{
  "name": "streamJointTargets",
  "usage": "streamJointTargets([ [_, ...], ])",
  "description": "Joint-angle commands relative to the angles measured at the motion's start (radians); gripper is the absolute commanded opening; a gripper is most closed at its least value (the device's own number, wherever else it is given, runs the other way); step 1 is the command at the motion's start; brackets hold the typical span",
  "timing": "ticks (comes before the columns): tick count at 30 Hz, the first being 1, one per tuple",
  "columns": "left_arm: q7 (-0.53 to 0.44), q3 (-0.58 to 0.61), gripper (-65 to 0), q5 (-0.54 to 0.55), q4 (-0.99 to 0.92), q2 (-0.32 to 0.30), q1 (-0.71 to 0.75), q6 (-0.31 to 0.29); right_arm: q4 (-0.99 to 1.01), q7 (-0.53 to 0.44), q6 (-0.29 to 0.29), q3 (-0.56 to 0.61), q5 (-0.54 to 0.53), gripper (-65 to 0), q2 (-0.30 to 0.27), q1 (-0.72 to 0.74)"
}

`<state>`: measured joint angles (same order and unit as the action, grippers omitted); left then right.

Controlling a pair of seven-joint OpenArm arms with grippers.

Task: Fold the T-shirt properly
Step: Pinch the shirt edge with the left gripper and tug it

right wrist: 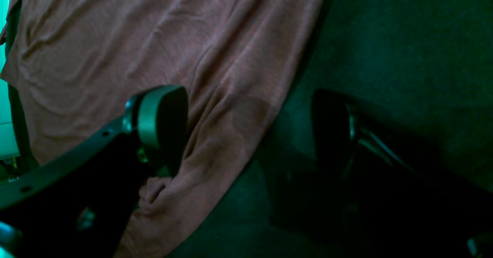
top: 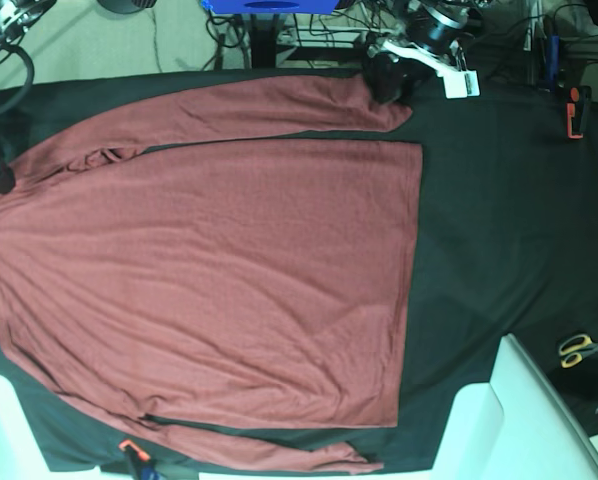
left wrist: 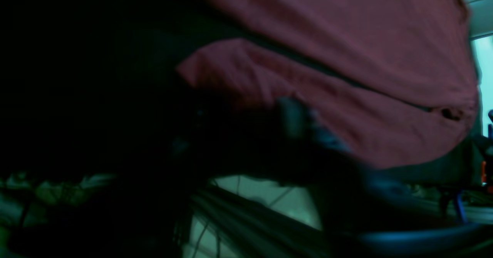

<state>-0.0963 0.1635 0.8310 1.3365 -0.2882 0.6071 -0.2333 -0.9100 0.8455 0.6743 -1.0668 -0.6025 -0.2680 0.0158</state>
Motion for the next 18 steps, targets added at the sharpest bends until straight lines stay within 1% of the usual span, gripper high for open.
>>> streamJointTargets([
  [1, 0.002, 0.000, -65.0, 0.000, 0.002, -0.004, 0.009, 0.001, -0.018, -0.012, 0.012, -0.002, -0.021, -17.6, -0.024, 0.009],
  [5, 0.003, 0.001, -65.0, 0.000, 0.001, -0.004, 0.006, 0.001, -0.018, -0.012, 0.012, -0.002, -0.023, -17.7, -0.024, 0.009],
  [6, 0.014, 0.001, -65.0, 0.000, 0.002, -0.004, 0.006, 0.001, -0.018, -0.012, 0.012, -0.002, -0.023, -17.7, -0.024, 0.009],
  [8, 0.073, -0.009, -65.0, 0.000, 0.021, -0.004, 0.004, 0.002, -0.018, -0.012, 0.012, -0.002, -0.023, -17.9, -0.024, 0.011],
  [10, 0.120, -0.009, -65.0, 0.001, 0.064, -0.004, -0.002, 0.002, -0.018, -0.012, 0.012, -0.002, -0.023, -17.9, -0.024, 0.011],
  [12, 0.143, -0.009, -65.0, 0.001, 0.122, -0.004, 0.003, 0.002, -0.018, -0.012, 0.012, -0.002, -0.023, -18.0, -0.024, 0.013],
  [17, 0.157, -0.009, -65.0, 0.001, 0.260, -0.009, 0.015, 0.007, -0.011, -0.012, 0.006, -0.002, -0.023, -18.2, -0.024, 0.029],
  [18, 0.157, -0.009, -65.0, 0.001, 0.278, -0.010, 0.015, 0.021, -0.011, -0.012, 0.006, -0.002, -0.021, -18.2, -0.024, 0.033],
])
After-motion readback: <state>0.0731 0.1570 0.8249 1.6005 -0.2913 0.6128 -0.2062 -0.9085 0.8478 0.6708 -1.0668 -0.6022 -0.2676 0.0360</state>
